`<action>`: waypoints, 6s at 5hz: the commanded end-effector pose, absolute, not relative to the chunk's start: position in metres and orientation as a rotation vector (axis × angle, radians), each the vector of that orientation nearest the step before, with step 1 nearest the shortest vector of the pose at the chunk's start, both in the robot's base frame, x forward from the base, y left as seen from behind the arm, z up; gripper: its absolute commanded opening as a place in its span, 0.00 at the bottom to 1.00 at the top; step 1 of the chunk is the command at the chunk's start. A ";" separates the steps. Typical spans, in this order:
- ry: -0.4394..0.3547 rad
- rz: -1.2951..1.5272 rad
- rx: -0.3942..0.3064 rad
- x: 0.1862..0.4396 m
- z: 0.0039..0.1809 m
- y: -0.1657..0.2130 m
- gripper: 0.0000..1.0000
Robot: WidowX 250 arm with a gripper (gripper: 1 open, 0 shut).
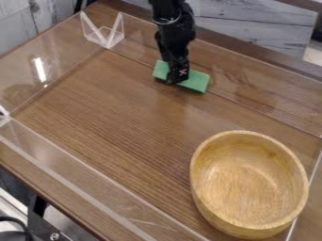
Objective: Put the green block in the brown bowl
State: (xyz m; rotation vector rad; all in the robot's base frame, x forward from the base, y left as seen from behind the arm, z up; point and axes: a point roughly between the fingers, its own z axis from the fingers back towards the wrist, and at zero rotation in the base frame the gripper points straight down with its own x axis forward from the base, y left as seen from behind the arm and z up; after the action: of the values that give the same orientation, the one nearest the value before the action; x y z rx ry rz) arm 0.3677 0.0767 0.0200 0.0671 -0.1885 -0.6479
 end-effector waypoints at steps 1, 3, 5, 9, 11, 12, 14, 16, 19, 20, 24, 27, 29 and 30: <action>-0.093 -0.653 0.012 0.348 -0.017 0.072 1.00; -0.084 -0.678 0.005 0.346 -0.018 0.070 1.00; -0.075 -0.702 -0.001 0.346 -0.018 0.067 1.00; -0.053 -0.685 -0.031 0.351 0.018 0.059 0.00; -0.028 -0.599 -0.058 0.348 0.030 0.057 0.00; -0.015 -0.555 -0.073 0.347 0.035 0.056 0.00; 0.018 -0.468 -0.108 0.342 0.046 0.054 0.00; 0.068 -0.346 -0.146 0.331 0.058 0.054 0.00; 0.163 -0.231 -0.203 0.316 0.076 0.052 0.00; 0.172 -0.220 -0.208 0.314 0.081 0.051 0.00; 0.179 -0.211 -0.204 0.307 0.093 0.040 0.00; 0.174 -0.223 -0.192 0.300 0.098 0.028 0.00; 0.165 -0.239 -0.179 0.294 0.101 0.019 0.00; 0.161 -0.246 -0.172 0.292 0.103 0.014 0.00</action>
State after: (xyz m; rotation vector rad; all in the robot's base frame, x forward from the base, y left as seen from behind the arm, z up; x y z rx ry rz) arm 0.2854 0.0143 0.0764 -0.1998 0.2548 -0.2322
